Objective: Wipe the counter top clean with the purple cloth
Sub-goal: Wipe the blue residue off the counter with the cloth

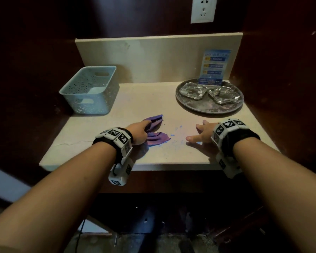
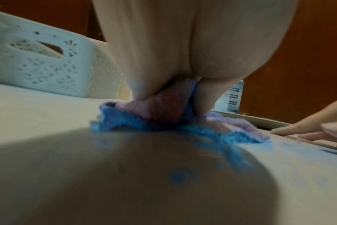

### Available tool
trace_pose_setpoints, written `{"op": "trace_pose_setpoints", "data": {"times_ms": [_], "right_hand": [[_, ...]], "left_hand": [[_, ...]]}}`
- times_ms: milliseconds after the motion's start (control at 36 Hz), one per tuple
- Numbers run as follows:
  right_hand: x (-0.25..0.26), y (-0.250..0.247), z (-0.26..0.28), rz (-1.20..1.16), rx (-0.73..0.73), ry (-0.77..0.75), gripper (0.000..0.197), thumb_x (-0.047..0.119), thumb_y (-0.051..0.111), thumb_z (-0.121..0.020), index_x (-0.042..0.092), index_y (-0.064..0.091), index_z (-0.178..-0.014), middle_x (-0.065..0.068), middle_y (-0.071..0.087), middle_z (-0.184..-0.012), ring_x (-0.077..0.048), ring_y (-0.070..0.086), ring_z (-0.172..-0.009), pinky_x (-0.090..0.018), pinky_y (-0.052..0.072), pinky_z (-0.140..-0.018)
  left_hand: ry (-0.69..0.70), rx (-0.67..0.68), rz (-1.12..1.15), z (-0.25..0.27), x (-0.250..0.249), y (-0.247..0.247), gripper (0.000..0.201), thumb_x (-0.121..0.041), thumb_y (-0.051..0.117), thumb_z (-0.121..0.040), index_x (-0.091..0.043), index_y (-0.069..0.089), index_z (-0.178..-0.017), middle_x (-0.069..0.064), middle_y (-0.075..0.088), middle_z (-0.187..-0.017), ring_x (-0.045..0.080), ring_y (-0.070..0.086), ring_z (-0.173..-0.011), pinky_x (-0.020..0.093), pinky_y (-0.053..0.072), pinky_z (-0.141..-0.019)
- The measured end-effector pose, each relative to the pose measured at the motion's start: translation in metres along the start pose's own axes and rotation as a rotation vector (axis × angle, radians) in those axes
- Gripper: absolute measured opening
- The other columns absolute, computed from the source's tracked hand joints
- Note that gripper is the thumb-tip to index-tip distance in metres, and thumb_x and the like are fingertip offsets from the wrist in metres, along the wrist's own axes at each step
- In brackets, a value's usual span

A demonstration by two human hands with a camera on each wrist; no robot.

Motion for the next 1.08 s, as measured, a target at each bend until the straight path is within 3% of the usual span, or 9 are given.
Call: {"op": "trace_pose_setpoints", "data": {"times_ms": [278,389,556,639,694,750,833,944,1083], "right_hand": [[0.003,0.001,-0.001,0.027,-0.018,-0.025,0.106,0.085,0.039,-0.072,0.023,0.01,-0.153,-0.007,-0.006,-0.161,-0.032,0.007,-0.147,-0.049,0.01,-0.118],[0.005,0.004,0.0,0.025,-0.02,-0.015,0.11,0.088,0.04,-0.068,0.024,0.011,-0.153,-0.008,-0.004,-0.161,-0.032,0.009,-0.146,-0.05,0.012,-0.118],[0.011,0.001,0.005,0.025,-0.022,-0.001,0.116,0.092,0.039,-0.062,0.024,0.013,-0.152,-0.008,0.0,-0.161,-0.032,0.014,-0.145,-0.049,0.014,-0.117],[0.014,0.004,0.007,0.043,-0.059,-0.001,0.118,0.094,0.036,-0.059,0.024,0.015,-0.152,-0.01,0.004,-0.16,-0.033,0.02,-0.144,-0.047,0.019,-0.115],[0.017,0.007,0.011,0.079,-0.105,-0.01,0.121,0.097,0.032,-0.054,0.025,0.018,-0.15,-0.011,0.008,-0.16,-0.034,0.026,-0.141,-0.048,0.024,-0.113],[0.02,0.008,0.013,0.092,-0.099,-0.005,0.126,0.099,0.03,-0.048,0.025,0.021,-0.149,-0.011,0.013,-0.159,-0.034,0.029,-0.14,-0.049,0.027,-0.111],[0.022,0.006,0.011,0.044,-0.076,0.033,0.135,0.101,0.03,-0.038,0.026,0.021,-0.149,-0.009,0.011,-0.159,-0.033,0.027,-0.141,-0.048,0.026,-0.112],[0.023,0.007,0.011,-0.047,-0.039,0.09,0.117,0.09,0.044,-0.062,0.025,0.009,-0.153,-0.005,-0.005,-0.161,-0.03,0.011,-0.146,-0.045,0.015,-0.118],[0.021,0.011,0.008,-0.078,-0.022,0.102,0.119,0.093,0.042,-0.058,0.027,0.01,-0.152,-0.003,-0.003,-0.161,-0.031,0.014,-0.145,-0.047,0.016,-0.115]], "left_hand": [[0.038,-0.009,-0.002,0.018,-0.004,0.023,0.06,0.001,0.038,-0.089,-0.026,0.038,-0.142,-0.004,0.022,-0.157,0.019,0.025,-0.144,0.027,0.021,-0.117],[0.031,-0.071,0.077,0.023,-0.011,0.032,0.061,0.003,0.038,-0.088,-0.021,0.038,-0.143,0.001,0.026,-0.156,0.021,0.025,-0.144,0.026,0.021,-0.115],[0.023,-0.154,0.138,0.022,-0.014,0.045,0.062,0.004,0.044,-0.082,-0.016,0.043,-0.14,0.005,0.031,-0.154,0.029,0.025,-0.143,0.04,0.026,-0.117],[0.006,-0.175,0.231,0.02,-0.01,0.045,0.06,0.007,0.043,-0.08,-0.014,0.048,-0.137,0.003,0.039,-0.15,0.024,0.032,-0.141,0.036,0.028,-0.116],[0.004,-0.145,0.357,0.018,-0.006,0.044,0.057,0.009,0.041,-0.079,-0.015,0.057,-0.129,0.0,0.056,-0.132,0.019,0.049,-0.127,0.026,0.034,-0.11],[0.004,-0.144,0.401,0.015,-0.002,0.036,0.05,0.007,0.041,-0.079,-0.016,0.067,-0.116,0.001,0.067,-0.112,0.018,0.061,-0.107,0.022,0.044,-0.095],[0.061,-0.163,0.395,0.011,0.002,0.015,0.034,0.004,0.045,-0.083,-0.008,0.072,-0.099,0.004,0.066,-0.09,0.015,0.058,-0.088,0.023,0.042,-0.078],[0.057,-0.185,0.332,-0.005,0.015,-0.01,0.032,0.003,0.048,-0.086,-0.006,0.071,-0.107,0.01,0.071,-0.104,0.016,0.061,-0.093,0.021,0.04,-0.078],[-0.001,-0.154,0.136,-0.034,0.035,-0.033,0.027,-0.013,0.058,-0.088,-0.015,0.07,-0.111,0.01,0.07,-0.113,0.025,0.064,-0.105,0.023,0.044,-0.082]]}}
Point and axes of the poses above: each hand's wrist, its own z-axis away from the middle knuckle, its own y-axis out of the palm, x = y × z, the point moved 2 cm from there along -z, towards the middle knuckle
